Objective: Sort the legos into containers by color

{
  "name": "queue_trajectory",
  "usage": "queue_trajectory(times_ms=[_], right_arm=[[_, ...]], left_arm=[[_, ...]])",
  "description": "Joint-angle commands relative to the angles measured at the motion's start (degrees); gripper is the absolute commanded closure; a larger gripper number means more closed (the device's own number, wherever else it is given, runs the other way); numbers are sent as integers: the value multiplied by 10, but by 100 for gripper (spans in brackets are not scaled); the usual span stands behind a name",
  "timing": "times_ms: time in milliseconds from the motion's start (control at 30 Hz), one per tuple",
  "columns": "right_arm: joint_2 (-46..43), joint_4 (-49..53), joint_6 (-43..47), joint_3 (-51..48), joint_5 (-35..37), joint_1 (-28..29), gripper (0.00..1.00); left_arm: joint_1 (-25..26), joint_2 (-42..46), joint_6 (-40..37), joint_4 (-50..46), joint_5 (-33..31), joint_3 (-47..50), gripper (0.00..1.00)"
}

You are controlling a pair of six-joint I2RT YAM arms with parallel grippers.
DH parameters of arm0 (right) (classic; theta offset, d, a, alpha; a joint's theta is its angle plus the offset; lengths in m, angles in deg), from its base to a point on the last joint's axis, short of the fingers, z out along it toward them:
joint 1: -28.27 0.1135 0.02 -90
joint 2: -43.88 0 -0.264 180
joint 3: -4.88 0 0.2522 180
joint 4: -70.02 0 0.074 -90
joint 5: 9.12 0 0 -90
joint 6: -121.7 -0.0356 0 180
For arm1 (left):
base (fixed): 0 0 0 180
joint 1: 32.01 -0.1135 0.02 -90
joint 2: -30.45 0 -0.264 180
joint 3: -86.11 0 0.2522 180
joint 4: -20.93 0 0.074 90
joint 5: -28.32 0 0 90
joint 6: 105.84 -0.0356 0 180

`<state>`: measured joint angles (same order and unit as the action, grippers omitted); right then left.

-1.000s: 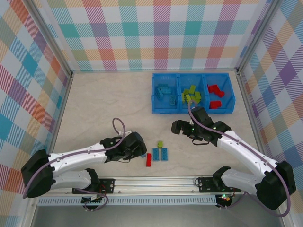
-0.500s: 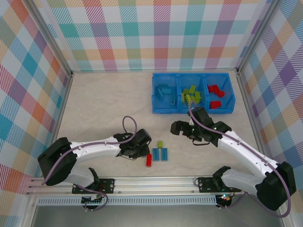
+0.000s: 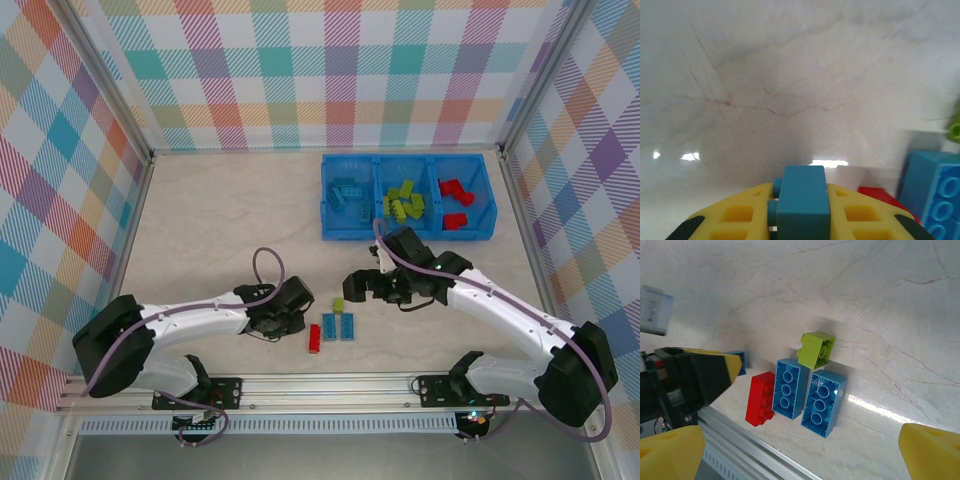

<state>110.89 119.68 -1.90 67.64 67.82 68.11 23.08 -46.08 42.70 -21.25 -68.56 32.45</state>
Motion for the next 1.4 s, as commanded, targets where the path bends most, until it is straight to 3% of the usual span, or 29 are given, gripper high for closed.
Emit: queue_trajectory(times_ms=[0, 200, 400, 567, 667, 833, 1033, 1233, 1367], right_arm=[[-23, -8, -1, 15, 22, 2, 0], [-72, -24, -23, 2, 142, 1, 0], [-111, -14, -33, -5, 169, 1, 0], [-146, -7, -41, -22, 184, 2, 0], [-155, -1, -44, -26, 191, 1, 0], [-146, -6, -45, -29, 190, 2, 0], [-103, -10, -36, -14, 162, 2, 0], [2, -39, -71, 2, 120, 22, 0], [97, -42, -111, 38, 149, 63, 8]], left_arm=[[-23, 29, -93, -5, -54, -81, 93], [-82, -120, -237, 72, -79, -297, 93], [-139, -328, -300, 117, -69, -522, 91], [-157, -451, -338, 75, -57, -694, 71], [-160, -466, -343, 61, -47, -737, 52], [-160, -406, -347, 74, -39, -697, 51], [-152, -212, -379, 109, -2, -511, 52], [-91, 29, -562, 25, -26, -343, 52], [-40, 178, -691, -97, -22, -262, 49]])
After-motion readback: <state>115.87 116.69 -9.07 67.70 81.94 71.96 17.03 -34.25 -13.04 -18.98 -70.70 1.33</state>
